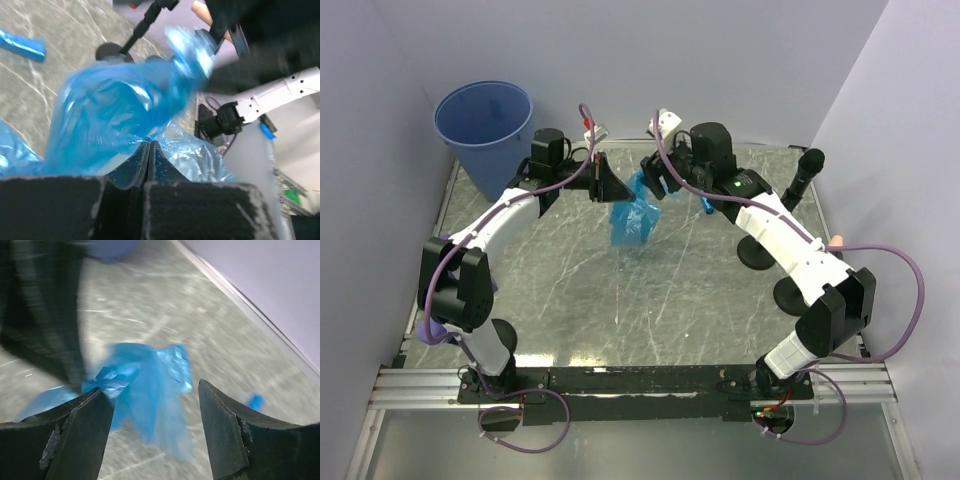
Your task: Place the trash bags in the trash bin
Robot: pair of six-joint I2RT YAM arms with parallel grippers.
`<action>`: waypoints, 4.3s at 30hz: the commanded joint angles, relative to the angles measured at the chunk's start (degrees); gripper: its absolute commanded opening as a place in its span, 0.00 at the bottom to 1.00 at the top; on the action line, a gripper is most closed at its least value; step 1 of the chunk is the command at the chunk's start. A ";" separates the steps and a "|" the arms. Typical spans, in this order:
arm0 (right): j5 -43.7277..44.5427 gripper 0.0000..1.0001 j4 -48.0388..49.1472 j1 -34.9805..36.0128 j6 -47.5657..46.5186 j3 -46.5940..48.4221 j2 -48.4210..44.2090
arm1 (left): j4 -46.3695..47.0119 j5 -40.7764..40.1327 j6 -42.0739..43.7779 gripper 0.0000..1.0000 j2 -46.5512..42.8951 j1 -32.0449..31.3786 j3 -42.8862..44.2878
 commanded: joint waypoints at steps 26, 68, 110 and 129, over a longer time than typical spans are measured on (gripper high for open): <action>-27.90 0.58 -1.84 -4.66 15.77 2.02 1.66 | 20.30 3.12 -12.76 0.01 -6.52 1.38 -7.67; -4.36 0.00 -7.81 -10.37 7.07 -4.93 -7.65 | 5.28 -2.24 4.19 0.01 -12.50 4.81 -8.21; -14.63 0.00 -6.31 -10.29 10.06 0.61 -7.56 | 21.34 -11.29 6.59 0.70 -7.50 -2.49 -13.23; -11.12 0.30 -11.59 -11.16 2.42 -5.89 -11.61 | 29.10 -4.08 -6.62 0.01 -8.01 2.79 -7.85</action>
